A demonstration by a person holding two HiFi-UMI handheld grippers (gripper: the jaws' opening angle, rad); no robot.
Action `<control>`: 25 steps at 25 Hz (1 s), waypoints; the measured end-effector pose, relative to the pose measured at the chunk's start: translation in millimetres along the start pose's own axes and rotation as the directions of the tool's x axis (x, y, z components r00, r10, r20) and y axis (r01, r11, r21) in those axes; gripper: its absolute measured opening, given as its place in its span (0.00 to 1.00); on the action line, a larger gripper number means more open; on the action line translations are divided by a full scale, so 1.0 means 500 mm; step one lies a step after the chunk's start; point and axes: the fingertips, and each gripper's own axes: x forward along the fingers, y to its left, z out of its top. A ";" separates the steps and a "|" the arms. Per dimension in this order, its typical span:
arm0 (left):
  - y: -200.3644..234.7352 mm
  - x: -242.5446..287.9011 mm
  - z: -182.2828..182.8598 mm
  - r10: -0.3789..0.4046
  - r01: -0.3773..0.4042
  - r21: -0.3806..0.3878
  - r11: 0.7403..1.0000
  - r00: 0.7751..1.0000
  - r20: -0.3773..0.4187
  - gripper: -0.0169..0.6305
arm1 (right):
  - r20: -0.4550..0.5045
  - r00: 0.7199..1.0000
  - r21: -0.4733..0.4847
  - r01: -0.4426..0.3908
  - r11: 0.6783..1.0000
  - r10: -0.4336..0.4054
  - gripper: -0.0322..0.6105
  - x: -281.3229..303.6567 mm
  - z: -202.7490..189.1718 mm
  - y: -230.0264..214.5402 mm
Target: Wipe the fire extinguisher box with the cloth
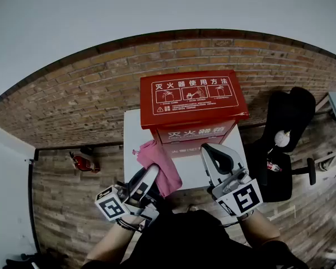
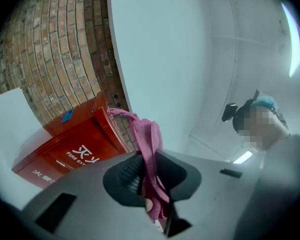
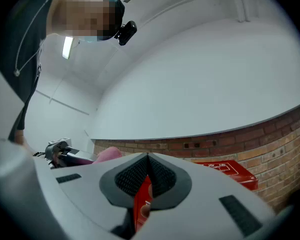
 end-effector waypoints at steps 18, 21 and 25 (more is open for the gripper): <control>-0.018 -0.108 -0.038 0.147 -0.148 0.019 0.989 0.988 0.044 0.13 | -0.109 0.982 0.166 -0.137 0.977 0.156 0.08 -0.016 -0.090 0.116; -0.014 -0.112 -0.023 0.129 -0.129 0.017 0.991 0.991 0.026 0.13 | -0.137 0.983 0.162 -0.096 0.982 0.119 0.08 -0.002 -0.095 0.128; 0.002 -0.120 -0.020 0.112 -0.112 -0.002 0.994 0.994 0.009 0.13 | -0.155 0.987 0.153 -0.026 0.988 0.050 0.08 0.002 -0.103 0.127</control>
